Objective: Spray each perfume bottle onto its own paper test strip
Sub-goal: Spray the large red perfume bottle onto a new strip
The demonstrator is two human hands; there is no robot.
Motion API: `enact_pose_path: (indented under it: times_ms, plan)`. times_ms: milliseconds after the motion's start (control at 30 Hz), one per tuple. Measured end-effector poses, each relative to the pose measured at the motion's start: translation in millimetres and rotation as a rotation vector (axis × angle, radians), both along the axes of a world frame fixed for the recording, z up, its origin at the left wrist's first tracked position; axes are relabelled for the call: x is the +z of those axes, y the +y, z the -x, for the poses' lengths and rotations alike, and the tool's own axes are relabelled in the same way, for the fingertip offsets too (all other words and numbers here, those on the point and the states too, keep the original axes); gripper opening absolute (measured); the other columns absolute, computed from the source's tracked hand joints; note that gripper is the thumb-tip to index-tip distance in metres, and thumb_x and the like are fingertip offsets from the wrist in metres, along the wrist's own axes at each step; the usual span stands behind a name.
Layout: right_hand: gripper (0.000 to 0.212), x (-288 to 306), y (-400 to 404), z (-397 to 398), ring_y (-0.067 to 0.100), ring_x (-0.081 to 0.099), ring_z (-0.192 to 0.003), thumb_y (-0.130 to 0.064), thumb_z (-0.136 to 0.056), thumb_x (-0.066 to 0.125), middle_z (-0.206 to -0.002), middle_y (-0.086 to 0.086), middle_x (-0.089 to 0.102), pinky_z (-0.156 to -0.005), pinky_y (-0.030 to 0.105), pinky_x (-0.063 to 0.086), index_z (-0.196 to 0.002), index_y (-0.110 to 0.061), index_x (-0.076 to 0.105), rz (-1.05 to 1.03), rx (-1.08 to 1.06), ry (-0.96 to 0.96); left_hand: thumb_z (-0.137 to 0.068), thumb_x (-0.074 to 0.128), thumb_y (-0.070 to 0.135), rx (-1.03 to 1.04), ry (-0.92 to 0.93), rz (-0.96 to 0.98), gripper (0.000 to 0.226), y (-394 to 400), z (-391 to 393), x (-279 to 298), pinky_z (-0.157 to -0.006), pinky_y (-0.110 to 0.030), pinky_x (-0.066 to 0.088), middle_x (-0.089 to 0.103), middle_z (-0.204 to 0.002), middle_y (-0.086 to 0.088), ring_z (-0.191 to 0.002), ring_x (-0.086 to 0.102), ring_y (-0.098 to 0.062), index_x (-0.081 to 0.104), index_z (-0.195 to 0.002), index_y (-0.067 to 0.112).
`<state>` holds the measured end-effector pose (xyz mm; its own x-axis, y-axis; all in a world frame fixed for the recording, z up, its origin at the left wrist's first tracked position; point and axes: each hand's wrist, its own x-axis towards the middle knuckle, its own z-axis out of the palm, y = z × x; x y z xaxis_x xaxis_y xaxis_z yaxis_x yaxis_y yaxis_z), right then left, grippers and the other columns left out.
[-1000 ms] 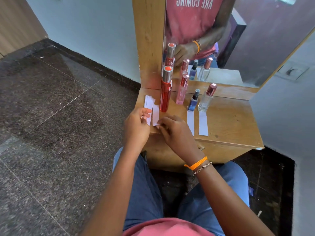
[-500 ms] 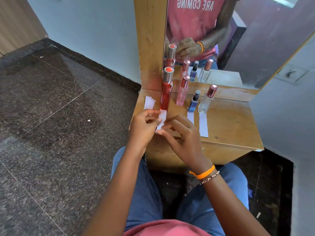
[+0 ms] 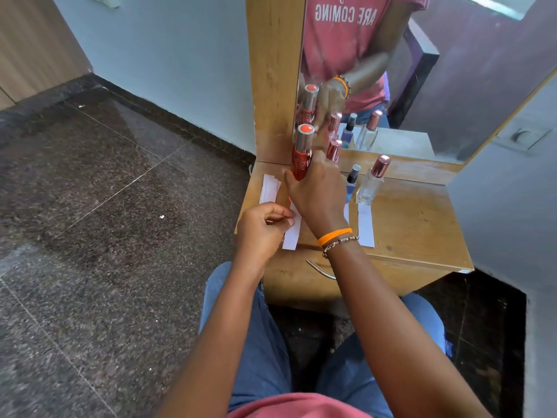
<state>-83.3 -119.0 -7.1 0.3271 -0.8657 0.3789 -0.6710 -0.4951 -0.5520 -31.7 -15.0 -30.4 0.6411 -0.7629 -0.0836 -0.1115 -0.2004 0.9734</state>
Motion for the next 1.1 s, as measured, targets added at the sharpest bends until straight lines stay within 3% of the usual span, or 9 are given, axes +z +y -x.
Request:
enact_pose_path:
  times_ms: [200,367,433,533,600,833,967,1033,1100]
  plan:
    - [0.028,8.5,8.3,13.6,0.035,0.062,-0.074,-0.032,-0.084,0.063,-0.083,0.016,0.068,-0.057,0.031,0.033,-0.090,-0.006,0.055,0.083,0.031,-0.020,-0.078,0.068,0.004,0.000,-0.027,-0.035,0.014,-2.8,4.5,-5.1,-0.082,-0.032,0.053,0.072,-0.082,0.002,-0.084,0.067,-0.013,0.075,-0.084,0.014]
    - [0.026,37.5,22.5,51.4,0.031,0.060,-0.063,-0.030,-0.077,0.068,-0.071,0.009,0.066,-0.054,0.028,0.024,-0.085,-0.010,0.055,0.259,0.022,-0.076,-0.077,0.069,0.004,-0.008,-0.083,-0.068,0.016,-11.3,14.6,-6.9,-0.076,-0.022,0.054,0.072,-0.082,0.005,-0.075,0.065,0.002,0.075,-0.087,0.016]
    - [0.024,45.4,27.4,67.5,0.028,0.057,-0.060,-0.030,-0.076,0.069,-0.067,0.004,0.062,-0.050,0.028,0.020,-0.082,-0.013,0.054,0.245,0.004,-0.069,-0.078,0.069,0.003,-0.019,-0.116,-0.081,0.017,-16.1,20.1,-6.9,-0.075,-0.023,0.054,0.073,-0.084,0.002,-0.074,0.064,-0.001,0.075,-0.089,0.015]
    - [0.023,48.4,31.7,89.9,0.025,0.052,-0.057,-0.028,-0.077,0.070,-0.064,0.003,0.057,-0.052,0.028,0.022,-0.081,-0.011,0.055,0.183,0.020,-0.078,-0.079,0.068,0.005,-0.017,-0.264,-0.118,0.018,-22.8,28.1,-5.8,-0.069,-0.013,0.045,0.073,-0.087,0.000,-0.075,0.062,-0.004,0.073,-0.093,0.014]
    - [0.023,47.6,33.4,101.1,0.021,0.045,-0.055,-0.028,-0.076,0.071,-0.063,-0.001,0.052,-0.054,0.028,0.021,-0.082,-0.011,0.056,0.156,0.027,-0.080,-0.081,0.067,0.006,-0.014,-0.357,-0.133,0.018,-26.1,32.7,-5.5,-0.071,-0.016,0.041,0.072,-0.090,-0.001,-0.082,0.063,-0.010,0.073,-0.096,0.014]
    - [0.021,31.4,37.5,115.8,0.015,0.043,-0.056,-0.025,-0.076,0.071,-0.064,-0.008,0.048,-0.048,0.020,0.021,-0.088,-0.012,0.059,0.060,0.075,-0.088,-0.084,0.063,0.007,-0.028,-0.579,-0.102,0.025,-30.3,36.4,-8.1,-0.076,-0.010,0.029,0.041,-0.100,0.007,-0.099,0.053,-0.015,0.068,-0.107,0.014]
    - [0.032,23.3,35.5,121.2,0.014,0.054,-0.058,-0.021,-0.078,0.072,-0.073,-0.008,0.060,-0.050,0.016,0.033,-0.104,-0.014,0.055,-0.052,0.172,-0.144,-0.093,0.047,0.028,-0.137,-0.308,0.205,0.023,-31.1,36.5,9.7,-0.084,-0.009,0.039,0.052,-0.106,0.006,-0.102,0.055,-0.007,0.064,-0.109,0.026]
    - [0.039,22.7,33.4,124.7,0.008,0.058,-0.056,-0.018,-0.078,0.073,-0.075,-0.012,0.064,-0.052,0.018,0.041,-0.107,-0.018,0.047,-0.135,0.265,-0.221,-0.089,0.049,0.039,-0.322,-0.067,0.251,0.028,-29.3,38.4,18.2,-0.092,-0.018,0.044,0.060,-0.111,0.007,-0.107,0.057,-0.006,0.058,-0.112,0.029]
    - [0.040,22.6,29.8,128.9,0.002,0.060,-0.059,-0.016,-0.076,0.077,-0.077,-0.014,0.066,-0.054,0.013,0.043,-0.105,-0.016,0.048,-0.195,0.336,-0.265,-0.084,0.057,0.037,-0.420,0.094,0.271,0.031,-28.9,38.1,18.8,-0.091,-0.025,0.048,0.065,-0.105,0.009,-0.103,0.061,-0.007,0.057,-0.111,0.022]
